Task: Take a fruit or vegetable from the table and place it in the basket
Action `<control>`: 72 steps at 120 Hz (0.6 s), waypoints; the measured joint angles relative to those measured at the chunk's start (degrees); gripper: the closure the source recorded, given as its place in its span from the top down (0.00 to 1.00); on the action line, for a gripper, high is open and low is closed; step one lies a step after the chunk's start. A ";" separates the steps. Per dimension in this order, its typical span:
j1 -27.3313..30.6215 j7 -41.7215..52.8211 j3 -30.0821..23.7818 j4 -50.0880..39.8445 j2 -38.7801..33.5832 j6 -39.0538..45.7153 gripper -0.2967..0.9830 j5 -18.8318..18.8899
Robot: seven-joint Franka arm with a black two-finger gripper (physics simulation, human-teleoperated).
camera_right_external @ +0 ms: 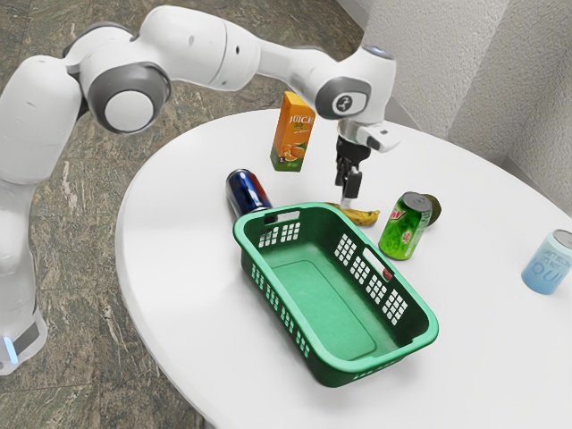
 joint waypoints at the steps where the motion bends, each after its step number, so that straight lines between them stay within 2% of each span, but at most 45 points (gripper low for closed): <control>1: 0.05 0.05 -0.02 0.03 0.10 0.15 0.77 0.01; 72: 1.52 2.29 -1.53 0.34 3.94 6.64 0.77 0.04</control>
